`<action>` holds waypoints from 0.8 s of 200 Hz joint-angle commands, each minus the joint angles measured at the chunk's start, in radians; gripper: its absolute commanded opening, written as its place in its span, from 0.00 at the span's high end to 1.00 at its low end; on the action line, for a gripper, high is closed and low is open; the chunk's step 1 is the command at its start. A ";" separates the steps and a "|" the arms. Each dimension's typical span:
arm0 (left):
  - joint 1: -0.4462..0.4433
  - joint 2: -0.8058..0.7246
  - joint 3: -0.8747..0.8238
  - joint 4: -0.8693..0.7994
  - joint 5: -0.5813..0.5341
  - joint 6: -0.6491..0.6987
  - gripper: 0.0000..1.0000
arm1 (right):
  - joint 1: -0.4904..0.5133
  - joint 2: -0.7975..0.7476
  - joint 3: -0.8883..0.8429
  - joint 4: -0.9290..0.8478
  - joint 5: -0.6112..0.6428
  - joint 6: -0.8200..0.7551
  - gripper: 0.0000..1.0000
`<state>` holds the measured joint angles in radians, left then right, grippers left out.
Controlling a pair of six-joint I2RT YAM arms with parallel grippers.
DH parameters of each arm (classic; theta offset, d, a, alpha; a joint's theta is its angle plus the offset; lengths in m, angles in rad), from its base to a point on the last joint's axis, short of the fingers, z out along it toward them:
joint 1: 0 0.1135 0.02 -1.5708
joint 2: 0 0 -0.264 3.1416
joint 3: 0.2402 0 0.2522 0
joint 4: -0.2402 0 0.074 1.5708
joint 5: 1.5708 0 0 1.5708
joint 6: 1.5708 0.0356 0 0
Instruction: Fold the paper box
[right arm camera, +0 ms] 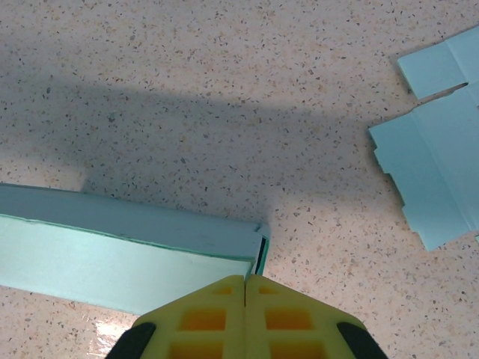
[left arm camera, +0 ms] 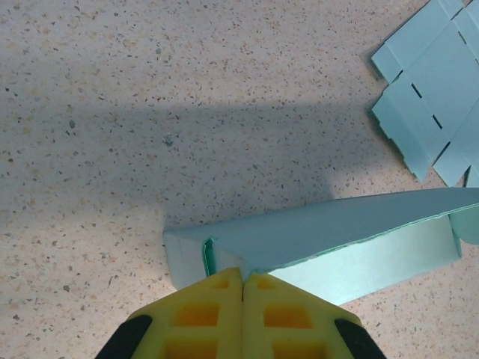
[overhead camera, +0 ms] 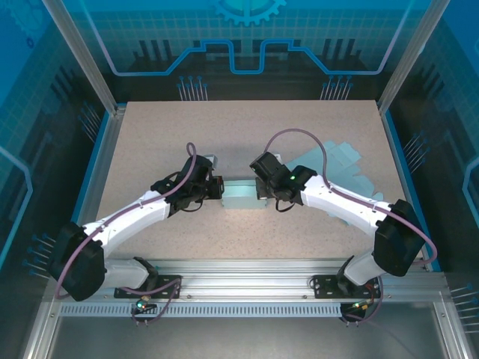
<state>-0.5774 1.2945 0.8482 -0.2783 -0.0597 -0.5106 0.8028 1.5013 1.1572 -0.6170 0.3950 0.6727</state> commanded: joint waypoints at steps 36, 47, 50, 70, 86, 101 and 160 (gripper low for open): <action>-0.020 0.003 -0.013 -0.012 -0.006 0.073 0.99 | 0.012 -0.019 -0.018 0.039 -0.039 -0.004 1.00; -0.019 0.008 -0.021 -0.006 -0.008 0.073 1.00 | 0.013 -0.018 -0.026 0.045 -0.042 0.000 1.00; -0.020 0.009 -0.023 -0.004 -0.009 0.073 0.99 | 0.012 -0.018 -0.028 0.048 -0.042 0.001 1.00; -0.019 0.017 -0.037 0.003 -0.009 0.077 1.00 | 0.013 -0.014 -0.040 0.058 -0.049 0.003 1.00; -0.020 0.020 -0.041 0.001 -0.011 0.085 1.00 | 0.015 -0.012 -0.049 0.065 -0.054 0.007 1.00; -0.019 0.019 -0.048 -0.003 -0.014 0.092 1.00 | 0.015 -0.009 -0.054 0.074 -0.059 0.008 1.00; -0.019 0.027 -0.049 -0.027 -0.043 0.121 1.00 | 0.022 0.011 -0.053 0.081 -0.065 0.011 1.00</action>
<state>-0.5800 1.2949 0.8310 -0.2550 -0.1120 -0.4145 0.8043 1.4963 1.1248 -0.5625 0.3847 0.6735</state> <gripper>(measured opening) 0.055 0.057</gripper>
